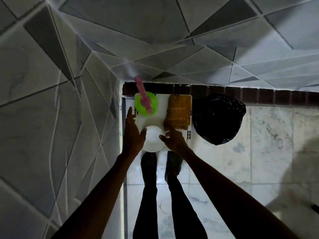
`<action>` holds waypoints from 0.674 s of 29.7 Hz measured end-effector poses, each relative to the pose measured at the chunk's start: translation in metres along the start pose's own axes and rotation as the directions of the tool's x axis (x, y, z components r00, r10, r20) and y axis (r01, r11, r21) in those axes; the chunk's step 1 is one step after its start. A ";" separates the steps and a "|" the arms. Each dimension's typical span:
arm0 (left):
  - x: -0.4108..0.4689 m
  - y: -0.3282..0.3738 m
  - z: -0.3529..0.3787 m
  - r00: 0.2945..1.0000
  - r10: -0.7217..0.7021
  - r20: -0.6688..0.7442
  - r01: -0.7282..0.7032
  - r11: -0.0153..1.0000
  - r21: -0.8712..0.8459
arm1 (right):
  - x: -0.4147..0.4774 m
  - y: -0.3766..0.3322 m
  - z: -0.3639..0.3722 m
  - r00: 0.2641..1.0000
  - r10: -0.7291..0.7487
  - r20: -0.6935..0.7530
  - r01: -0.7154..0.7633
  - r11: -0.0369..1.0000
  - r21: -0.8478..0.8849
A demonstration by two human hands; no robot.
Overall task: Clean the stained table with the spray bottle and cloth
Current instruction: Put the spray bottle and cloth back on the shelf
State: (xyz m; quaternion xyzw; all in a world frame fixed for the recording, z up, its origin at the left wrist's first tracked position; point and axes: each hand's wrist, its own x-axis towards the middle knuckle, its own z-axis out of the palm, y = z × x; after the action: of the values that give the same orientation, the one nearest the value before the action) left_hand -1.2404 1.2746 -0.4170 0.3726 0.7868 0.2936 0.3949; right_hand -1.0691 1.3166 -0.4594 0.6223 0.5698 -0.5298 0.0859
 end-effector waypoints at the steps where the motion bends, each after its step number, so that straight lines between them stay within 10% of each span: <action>1: 0.001 -0.009 0.004 1.000 -0.011 -0.001 0.011 1.000 0.000 | 0.001 0.004 0.009 1.000 0.009 -0.025 -0.008 1.000 0.021; 20: 0.047 -0.002 0.000 0.985 0.153 0.082 -0.138 0.977 -0.162 | 0.000 0.001 0.024 0.968 -0.005 -0.249 0.031 0.994 0.101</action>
State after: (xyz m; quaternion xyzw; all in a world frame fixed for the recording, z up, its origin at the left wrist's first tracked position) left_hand -1.2602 1.3121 -0.4377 0.4106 0.7128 0.3643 0.4365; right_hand -1.0816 1.2990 -0.4703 0.6824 0.5532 -0.4772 -0.0235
